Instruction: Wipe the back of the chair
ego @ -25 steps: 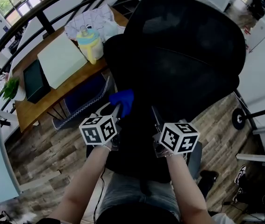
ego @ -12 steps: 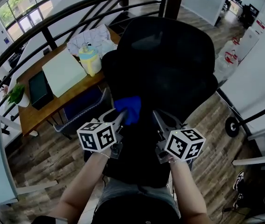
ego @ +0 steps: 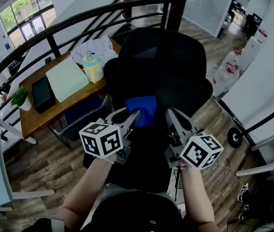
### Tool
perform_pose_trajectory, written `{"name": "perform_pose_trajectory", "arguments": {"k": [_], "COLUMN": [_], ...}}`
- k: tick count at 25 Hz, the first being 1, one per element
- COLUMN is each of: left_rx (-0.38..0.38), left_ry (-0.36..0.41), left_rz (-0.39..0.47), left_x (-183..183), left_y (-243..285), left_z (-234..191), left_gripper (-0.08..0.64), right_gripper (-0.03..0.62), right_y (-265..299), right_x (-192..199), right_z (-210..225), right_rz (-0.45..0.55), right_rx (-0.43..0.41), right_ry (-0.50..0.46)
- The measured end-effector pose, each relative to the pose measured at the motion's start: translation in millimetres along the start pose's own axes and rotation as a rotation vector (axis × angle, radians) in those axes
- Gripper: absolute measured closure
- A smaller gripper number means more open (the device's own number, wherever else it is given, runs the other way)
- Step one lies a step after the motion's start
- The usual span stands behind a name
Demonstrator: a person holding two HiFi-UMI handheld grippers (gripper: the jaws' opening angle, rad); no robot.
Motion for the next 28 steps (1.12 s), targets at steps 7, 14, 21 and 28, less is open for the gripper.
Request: {"name": "perform_pose_trajectory", "arguments": {"k": [7, 14, 21, 28], "left_rx": [0.008, -0.011, -0.025, -0.008], "left_ry": [0.038, -0.01, -0.004, -0.031], "left_rz": [0.01, 0.003, -0.016, -0.059], "left_x": [0, 10, 18, 27], "left_y": [-8, -10, -8, -3], "left_z": [19, 22, 27, 24], "left_gripper": [0.466, 0.466, 0.466, 0.465], "right_gripper": [0.561, 0.561, 0.563, 0.563], "right_y": [-24, -31, -34, -32], "right_x": [-5, 7, 10, 19], "right_z": [-8, -7, -4, 3], "right_rz": [0.041, 0.021, 0.003, -0.045], "right_rx": [-0.015, -0.014, 0.01, 0.001], "right_ry": [-0.024, -0.012, -0.039, -0.027]}}
Point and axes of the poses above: the fingertips, and each gripper's own axes: y forward along the fingers, z to its right, x out of its underside, the point moved 10 cm from there along -y, backward along the fingers, and after that the axes turned 1 degree about z, right-handed, at the moved point
